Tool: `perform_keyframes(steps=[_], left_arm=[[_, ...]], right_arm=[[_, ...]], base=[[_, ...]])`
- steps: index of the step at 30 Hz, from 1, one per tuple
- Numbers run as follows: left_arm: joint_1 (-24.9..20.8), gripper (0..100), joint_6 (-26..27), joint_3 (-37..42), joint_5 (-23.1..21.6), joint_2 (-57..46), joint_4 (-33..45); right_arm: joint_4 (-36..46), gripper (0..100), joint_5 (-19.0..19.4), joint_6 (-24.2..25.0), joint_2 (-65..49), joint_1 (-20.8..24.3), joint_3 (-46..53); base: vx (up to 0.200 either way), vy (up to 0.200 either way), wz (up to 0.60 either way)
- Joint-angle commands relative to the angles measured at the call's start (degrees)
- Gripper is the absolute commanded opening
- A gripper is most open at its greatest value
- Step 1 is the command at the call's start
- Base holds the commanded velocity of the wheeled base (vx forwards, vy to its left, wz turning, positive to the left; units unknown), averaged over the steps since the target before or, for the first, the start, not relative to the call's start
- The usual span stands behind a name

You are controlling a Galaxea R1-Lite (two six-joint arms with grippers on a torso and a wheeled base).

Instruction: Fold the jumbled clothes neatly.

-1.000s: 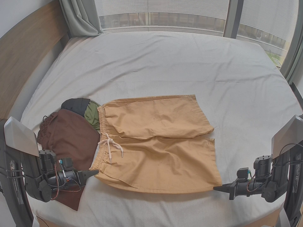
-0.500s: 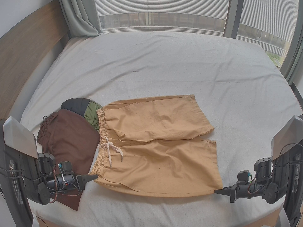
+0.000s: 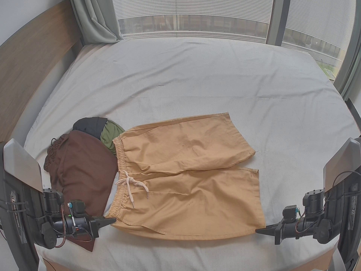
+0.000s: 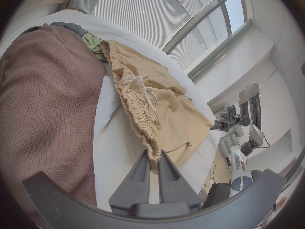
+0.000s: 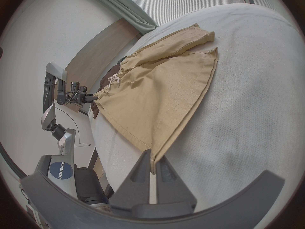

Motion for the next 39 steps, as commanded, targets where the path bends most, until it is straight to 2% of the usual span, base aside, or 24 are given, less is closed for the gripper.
perform_keyframes(steps=[1, 4, 11, 17, 20, 27, 39], left_arm=[[1.64, 0, 4.16, 2.17, -2.17, 0.53, 0.10], [2.43, 0, 6.80, 2.70, -2.70, 1.15, 0.10], [2.43, 0, 9.00, 3.84, -2.70, 2.47, 0.01], [3.66, 0, 14.36, 3.93, -3.14, 4.66, 0.54], [3.75, 0, 14.62, 3.93, -3.32, 4.75, 0.63], [4.46, 0, 16.91, 3.93, -7.10, 4.66, 2.12], [3.75, 0, 14.36, 3.93, -10.44, 1.76, 1.07]], right_arm=[[0.36, 0, 0.09, -2.52, 1.46, -0.23, 1.01], [3.08, 0, 0.09, -5.51, 1.90, -0.59, 1.01], [7.39, 0, 0.09, -8.50, 0.58, -0.94, 1.01], [8.97, 0, 0.44, -12.27, 0.67, -1.82, 1.01], [9.32, 0, 1.14, -12.45, 0.67, -1.99, 1.01], [11.26, 0, 2.02, -14.74, 0.58, -2.17, 1.01], [8.45, 0, 5.54, -13.24, -3.02, -1.90, 1.01]], base=[[0.000, 0.000, 0.00], [0.000, 0.000, 0.00], [0.000, 0.000, 0.00], [0.000, 0.000, 0.00], [0.000, 0.000, 0.00], [0.000, 0.000, 0.00], [0.000, 0.000, 0.00]])
